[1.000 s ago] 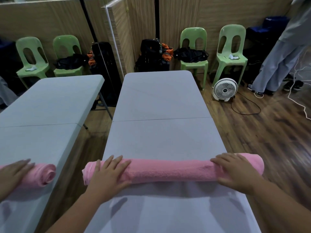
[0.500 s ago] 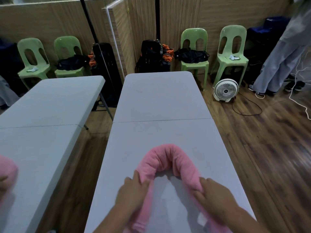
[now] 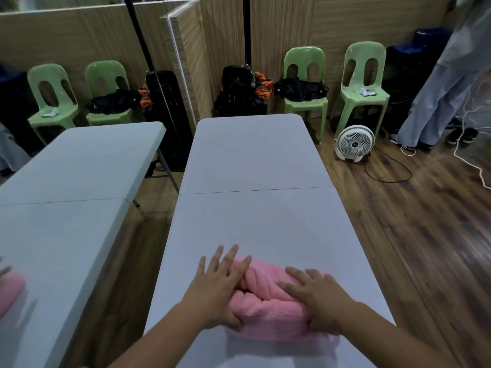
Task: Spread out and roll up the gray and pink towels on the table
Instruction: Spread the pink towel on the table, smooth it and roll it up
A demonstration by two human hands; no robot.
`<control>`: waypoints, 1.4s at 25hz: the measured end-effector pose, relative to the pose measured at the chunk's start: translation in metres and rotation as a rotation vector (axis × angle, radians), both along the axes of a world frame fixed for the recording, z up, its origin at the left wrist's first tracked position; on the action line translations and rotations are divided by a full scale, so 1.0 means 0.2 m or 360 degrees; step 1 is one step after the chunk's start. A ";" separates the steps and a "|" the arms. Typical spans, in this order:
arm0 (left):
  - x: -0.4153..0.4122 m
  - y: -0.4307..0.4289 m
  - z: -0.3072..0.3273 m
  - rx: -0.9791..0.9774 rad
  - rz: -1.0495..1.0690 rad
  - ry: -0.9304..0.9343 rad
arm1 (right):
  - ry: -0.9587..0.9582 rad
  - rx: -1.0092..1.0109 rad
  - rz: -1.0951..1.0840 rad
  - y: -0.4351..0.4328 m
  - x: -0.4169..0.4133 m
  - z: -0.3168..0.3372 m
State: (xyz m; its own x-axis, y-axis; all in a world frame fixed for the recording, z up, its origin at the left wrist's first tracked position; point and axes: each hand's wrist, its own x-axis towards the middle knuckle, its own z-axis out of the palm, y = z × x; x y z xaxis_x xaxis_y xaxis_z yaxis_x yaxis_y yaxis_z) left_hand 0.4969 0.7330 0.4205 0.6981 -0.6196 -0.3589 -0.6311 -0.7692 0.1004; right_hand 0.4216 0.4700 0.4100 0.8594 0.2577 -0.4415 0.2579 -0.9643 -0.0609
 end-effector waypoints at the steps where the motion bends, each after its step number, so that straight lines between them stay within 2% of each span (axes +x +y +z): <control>1: 0.01 0.00 -0.01 0.0007 0.0045 0.0030 | -0.0003 0.0060 0.0006 0.00 0.00 0.00; 5: -0.01 -0.05 0.03 -0.0109 0.0159 -0.0101 | -0.0140 0.0178 -0.0063 -0.03 0.04 0.06; 9: 0.09 -0.06 0.22 -0.0354 0.0226 -0.0370 | -0.0392 0.0213 -0.0163 -0.10 0.12 0.27; 13: 0.14 -0.23 0.43 -0.0422 0.0092 -0.0475 | -0.0511 0.0224 -0.0313 -0.25 0.07 0.43; 16: 0.09 -0.55 0.51 -0.0465 -0.0099 -0.0459 | -0.0592 0.0233 -0.0557 -0.52 -0.14 0.46; 22: -0.31 -1.61 0.51 -0.0676 -0.0635 -0.0388 | -0.0811 0.0282 -0.1151 -1.33 -0.99 0.45; 27: -0.95 -2.65 0.41 -0.0759 -0.1035 -0.0211 | -0.0854 0.0221 -0.1633 -2.06 -1.87 0.36; 29: -1.23 -3.03 0.35 -0.0756 -0.1167 -0.0114 | -0.0835 0.0176 -0.1844 -2.31 -2.21 0.32; 35: -1.88 -3.82 0.08 -0.0684 -0.1548 0.0111 | -0.0669 0.0142 -0.2337 -2.72 -2.96 0.12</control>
